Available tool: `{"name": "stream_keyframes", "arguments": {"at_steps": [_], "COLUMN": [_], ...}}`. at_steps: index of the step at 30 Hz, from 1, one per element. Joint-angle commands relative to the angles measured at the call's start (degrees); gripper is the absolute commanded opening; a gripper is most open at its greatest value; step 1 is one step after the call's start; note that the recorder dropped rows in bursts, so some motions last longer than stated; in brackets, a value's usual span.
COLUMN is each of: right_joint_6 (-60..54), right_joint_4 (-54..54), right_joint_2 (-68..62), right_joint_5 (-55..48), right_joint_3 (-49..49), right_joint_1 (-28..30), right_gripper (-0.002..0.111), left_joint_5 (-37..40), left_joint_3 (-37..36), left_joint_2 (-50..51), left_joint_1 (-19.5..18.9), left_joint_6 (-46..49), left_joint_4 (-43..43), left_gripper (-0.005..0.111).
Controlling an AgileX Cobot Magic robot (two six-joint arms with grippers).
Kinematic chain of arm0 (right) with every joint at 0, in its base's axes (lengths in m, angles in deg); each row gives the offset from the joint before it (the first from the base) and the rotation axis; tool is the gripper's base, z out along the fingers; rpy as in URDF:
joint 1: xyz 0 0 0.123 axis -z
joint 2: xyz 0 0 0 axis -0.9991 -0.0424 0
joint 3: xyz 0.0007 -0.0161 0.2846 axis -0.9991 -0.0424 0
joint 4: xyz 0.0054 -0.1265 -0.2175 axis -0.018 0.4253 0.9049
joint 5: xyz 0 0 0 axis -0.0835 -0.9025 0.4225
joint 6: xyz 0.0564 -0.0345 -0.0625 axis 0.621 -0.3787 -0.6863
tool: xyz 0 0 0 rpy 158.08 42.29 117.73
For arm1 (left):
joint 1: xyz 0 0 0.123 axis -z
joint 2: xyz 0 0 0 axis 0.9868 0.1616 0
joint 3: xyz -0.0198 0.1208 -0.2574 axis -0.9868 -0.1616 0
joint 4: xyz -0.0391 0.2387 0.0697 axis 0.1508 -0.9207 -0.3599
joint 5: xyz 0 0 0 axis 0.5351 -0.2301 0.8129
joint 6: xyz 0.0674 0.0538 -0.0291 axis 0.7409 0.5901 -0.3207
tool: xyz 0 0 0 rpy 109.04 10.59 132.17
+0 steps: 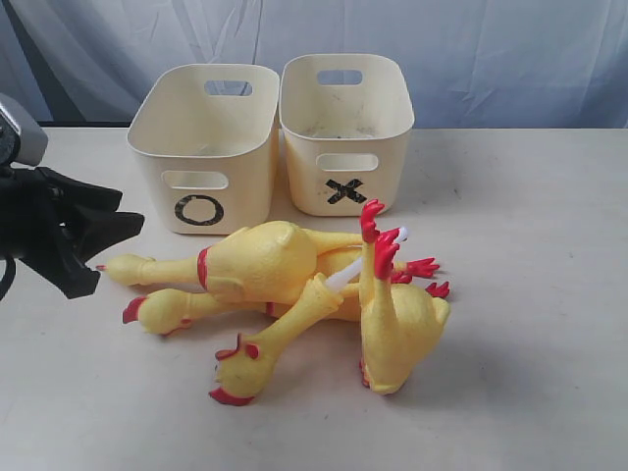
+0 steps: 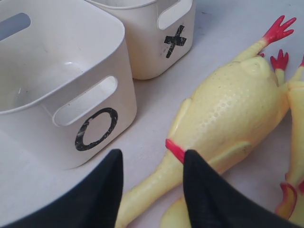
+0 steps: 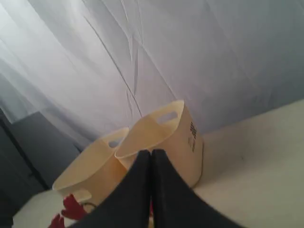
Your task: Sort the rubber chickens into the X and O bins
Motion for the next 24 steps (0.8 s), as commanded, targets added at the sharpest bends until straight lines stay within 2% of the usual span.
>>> {"name": "stream_keyframes", "arguments": {"at_steps": [1,9,11,17,24], "right_joint_6": [-7.7,-36.94,-41.23,-54.99,-57.69], "right_joint_4": [0.07,-9.05,-9.51,-15.38,-18.89], "right_joint_2": [-6.69,-21.75,-25.34,-34.49,-42.39], "right_joint_5": [-12.17,-26.66,-29.49,-30.05,-26.68], "right_joint_3": [7.95,22.1,23.86,24.89,24.89], "right_joint_1": [-0.09,-3.01,-3.81,-9.39,-15.63], "right_gripper": [-0.001,-0.001,-0.001,-0.001,-0.001], "left_joint_5": [-0.16,-0.16,-0.16,-0.16,-0.16], "left_joint_3": [0.24,0.24,0.24,0.24,0.24], "left_joint_2": [0.23,0.23,0.23,0.23,0.23], "left_joint_1": [0.17,0.17,0.17,0.17,0.17], "left_joint_6": [-0.11,-0.11,-0.11,-0.11,-0.11], "left_joint_4": [2.64,2.64,2.64,2.64,2.64], "left_gripper": [0.04,0.04,0.04,0.04,0.04]}}
